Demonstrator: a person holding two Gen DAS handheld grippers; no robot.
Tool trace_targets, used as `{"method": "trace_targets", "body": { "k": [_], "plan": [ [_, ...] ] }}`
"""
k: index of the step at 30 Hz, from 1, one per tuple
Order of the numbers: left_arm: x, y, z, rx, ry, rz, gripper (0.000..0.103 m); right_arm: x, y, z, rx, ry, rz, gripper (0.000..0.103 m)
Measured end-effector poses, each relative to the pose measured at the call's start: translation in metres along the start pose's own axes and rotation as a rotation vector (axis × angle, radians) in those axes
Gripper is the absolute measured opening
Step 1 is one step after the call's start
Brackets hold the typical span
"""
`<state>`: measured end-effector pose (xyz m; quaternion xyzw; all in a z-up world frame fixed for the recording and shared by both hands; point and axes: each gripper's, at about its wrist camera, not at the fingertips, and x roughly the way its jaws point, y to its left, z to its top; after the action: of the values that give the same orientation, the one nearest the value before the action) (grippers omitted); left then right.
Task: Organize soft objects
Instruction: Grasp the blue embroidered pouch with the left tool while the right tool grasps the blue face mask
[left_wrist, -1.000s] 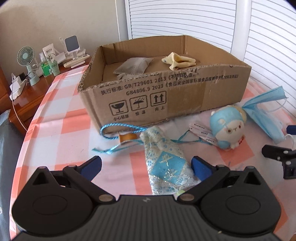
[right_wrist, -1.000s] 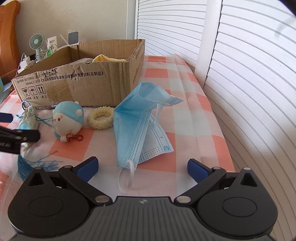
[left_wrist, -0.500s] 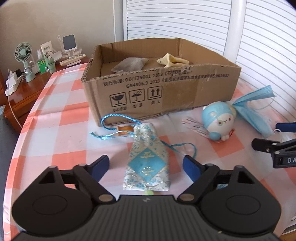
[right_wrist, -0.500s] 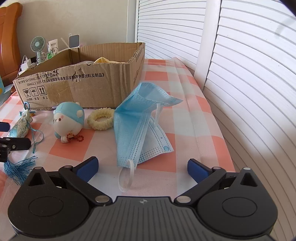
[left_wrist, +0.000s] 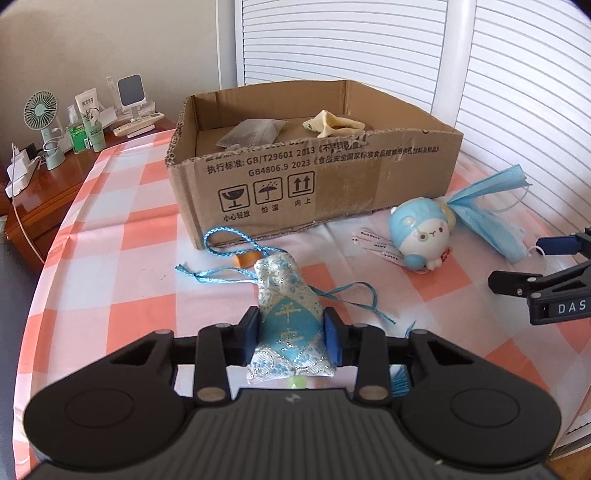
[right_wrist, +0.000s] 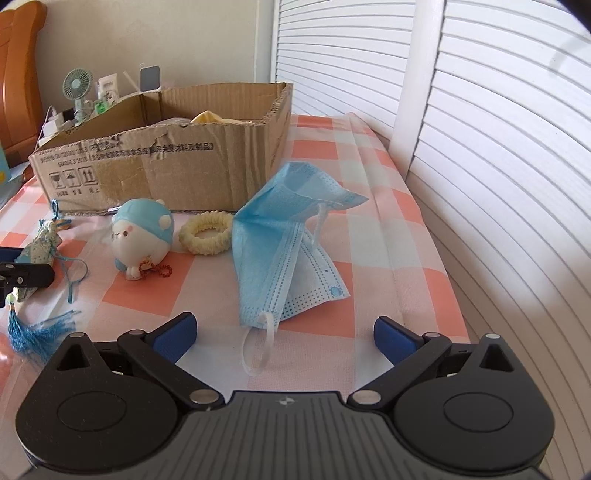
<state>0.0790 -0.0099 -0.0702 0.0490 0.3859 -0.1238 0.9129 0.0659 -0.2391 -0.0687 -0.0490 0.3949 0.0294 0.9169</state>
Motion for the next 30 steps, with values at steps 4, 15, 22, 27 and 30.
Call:
{"method": "trace_targets", "body": {
  "k": [4,15,22,27,30],
  "plan": [
    [-0.004,0.01,-0.004,-0.013,0.005,-0.003,0.035,-0.012,0.006,0.006,-0.072,-0.012,-0.002,0.103],
    [-0.005,0.019,-0.007,-0.049,-0.012,-0.027,0.035,-0.02,0.04,0.061,-0.3,-0.153,0.018,0.101],
    [-0.006,0.021,-0.008,-0.055,-0.014,-0.038,0.036,0.011,0.044,0.05,-0.357,-0.044,0.013,0.082],
    [-0.006,0.02,-0.007,-0.043,-0.013,-0.035,0.036,0.019,0.034,0.04,-0.339,-0.002,0.003,0.07],
    [-0.005,0.02,-0.007,-0.04,-0.01,-0.035,0.036,0.02,0.028,0.039,-0.317,0.003,0.008,0.065]
  ]
}}
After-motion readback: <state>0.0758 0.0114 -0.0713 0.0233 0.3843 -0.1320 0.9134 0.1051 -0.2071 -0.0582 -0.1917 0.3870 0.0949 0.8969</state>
